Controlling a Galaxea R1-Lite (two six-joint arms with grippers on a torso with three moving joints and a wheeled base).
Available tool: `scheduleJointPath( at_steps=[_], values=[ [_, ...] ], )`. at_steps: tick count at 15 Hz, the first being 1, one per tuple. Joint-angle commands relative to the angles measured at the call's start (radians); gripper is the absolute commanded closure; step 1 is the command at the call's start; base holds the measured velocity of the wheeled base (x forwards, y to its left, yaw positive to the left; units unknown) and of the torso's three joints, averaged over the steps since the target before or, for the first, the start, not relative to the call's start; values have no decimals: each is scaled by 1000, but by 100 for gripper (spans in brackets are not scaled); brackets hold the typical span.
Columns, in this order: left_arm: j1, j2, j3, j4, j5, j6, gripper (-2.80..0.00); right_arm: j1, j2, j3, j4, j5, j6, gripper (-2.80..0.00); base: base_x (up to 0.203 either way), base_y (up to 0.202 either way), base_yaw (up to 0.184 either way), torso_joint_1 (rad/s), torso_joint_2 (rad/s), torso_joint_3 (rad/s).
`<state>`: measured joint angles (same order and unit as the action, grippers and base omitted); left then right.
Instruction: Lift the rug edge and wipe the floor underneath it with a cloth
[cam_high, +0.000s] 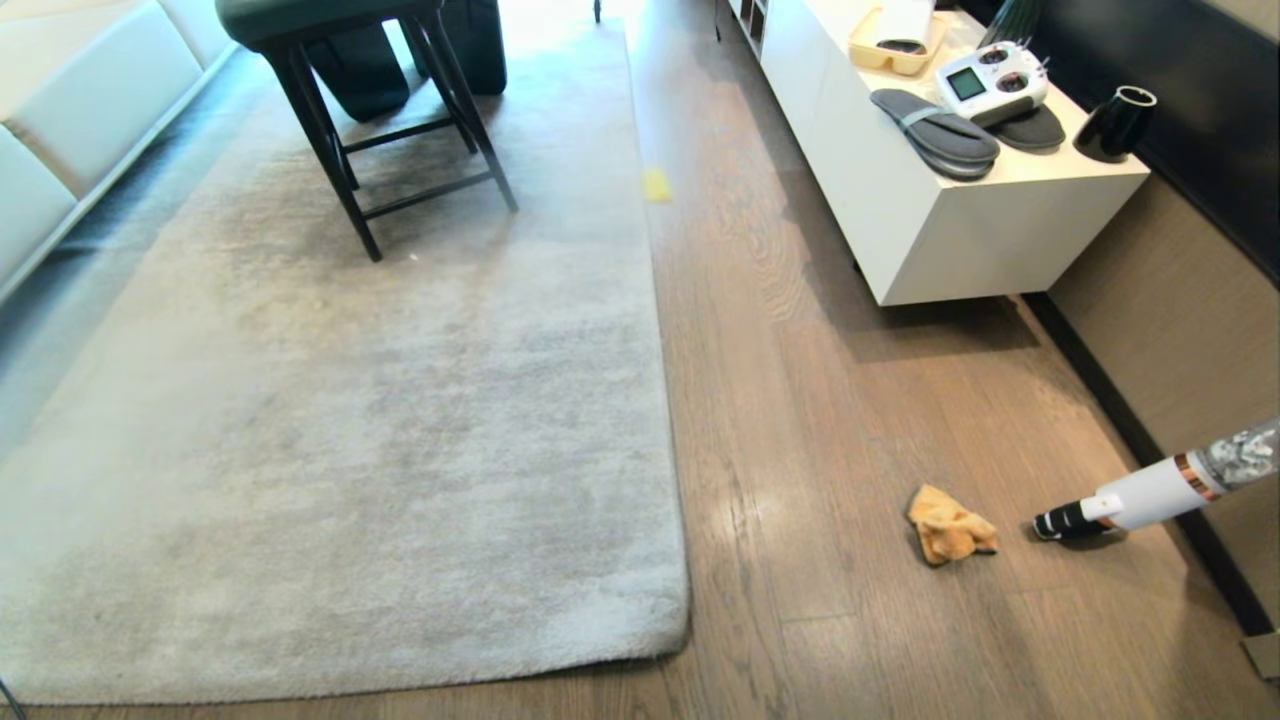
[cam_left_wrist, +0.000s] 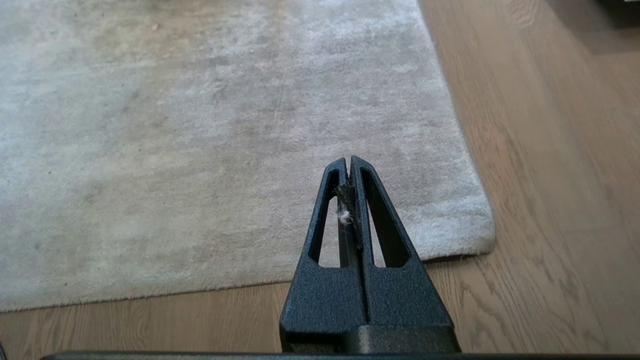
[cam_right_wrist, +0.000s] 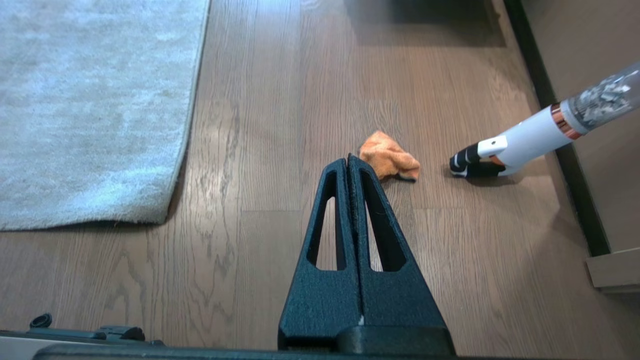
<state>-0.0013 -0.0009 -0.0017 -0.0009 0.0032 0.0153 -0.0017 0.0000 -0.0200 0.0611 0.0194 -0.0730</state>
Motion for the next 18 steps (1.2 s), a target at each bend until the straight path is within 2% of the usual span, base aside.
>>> scheduleJointPath(
  at_steps=[1, 15, 18],
  values=[
    [0, 1, 0, -1, 0, 0, 0, 0, 2, -1, 0, 1, -1, 0, 0, 0, 0, -1, 5, 205],
    [0, 1, 0, -1, 0, -2, 0, 0, 2, 0, -1, 1, -1, 0, 0, 0, 0, 3, 3, 205],
    [0, 1, 0, -1, 0, -2, 0, 0, 2, 0, 0, 1, -1, 0, 0, 0, 0, 0, 1, 21]
  ],
)
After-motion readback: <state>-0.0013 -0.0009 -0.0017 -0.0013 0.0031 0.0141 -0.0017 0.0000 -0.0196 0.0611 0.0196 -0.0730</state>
